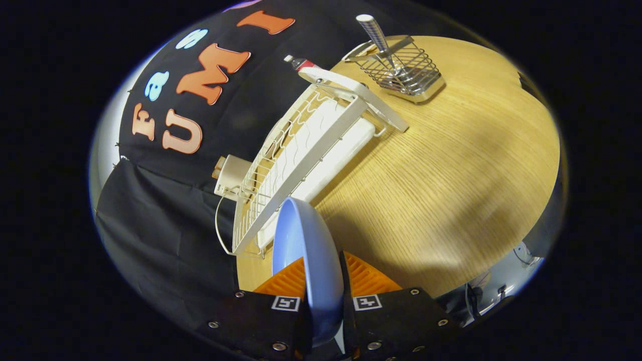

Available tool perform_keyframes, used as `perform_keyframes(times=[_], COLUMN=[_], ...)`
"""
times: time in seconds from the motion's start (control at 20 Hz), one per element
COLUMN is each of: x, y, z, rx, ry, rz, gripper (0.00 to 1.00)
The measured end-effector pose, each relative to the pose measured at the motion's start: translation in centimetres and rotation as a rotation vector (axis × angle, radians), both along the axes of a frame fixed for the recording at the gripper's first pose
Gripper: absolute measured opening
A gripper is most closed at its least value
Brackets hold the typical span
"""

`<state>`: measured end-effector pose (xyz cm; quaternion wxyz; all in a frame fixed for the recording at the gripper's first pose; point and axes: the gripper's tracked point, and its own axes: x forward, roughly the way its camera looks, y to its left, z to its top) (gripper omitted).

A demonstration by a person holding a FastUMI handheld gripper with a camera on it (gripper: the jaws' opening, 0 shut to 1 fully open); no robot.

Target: Take the plate from the dish rack, then take the spoon from the basket and place it into the plate.

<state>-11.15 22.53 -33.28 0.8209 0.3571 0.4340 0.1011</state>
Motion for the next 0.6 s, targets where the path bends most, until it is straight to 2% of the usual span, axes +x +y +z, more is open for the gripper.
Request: perform_keyframes(times=[0.2, 0.3, 0.35, 0.5, 0.6], x=[-0.4, -0.7, -0.8, -0.8, -0.7], y=[-0.2, -0.9, -1.5, -3.5, -5.0], z=[-0.5, -0.6, -0.1, 0.2, 0.9], rx=[-0.003, -0.026, -0.036, -0.142, -0.21], ry=[0.03, 0.043, 0.042, 0.019, -0.001], rz=[-0.007, 0.003, 0.005, 0.024, 0.035], gripper=[0.27, 0.39, 0.52, 0.67, 0.72])
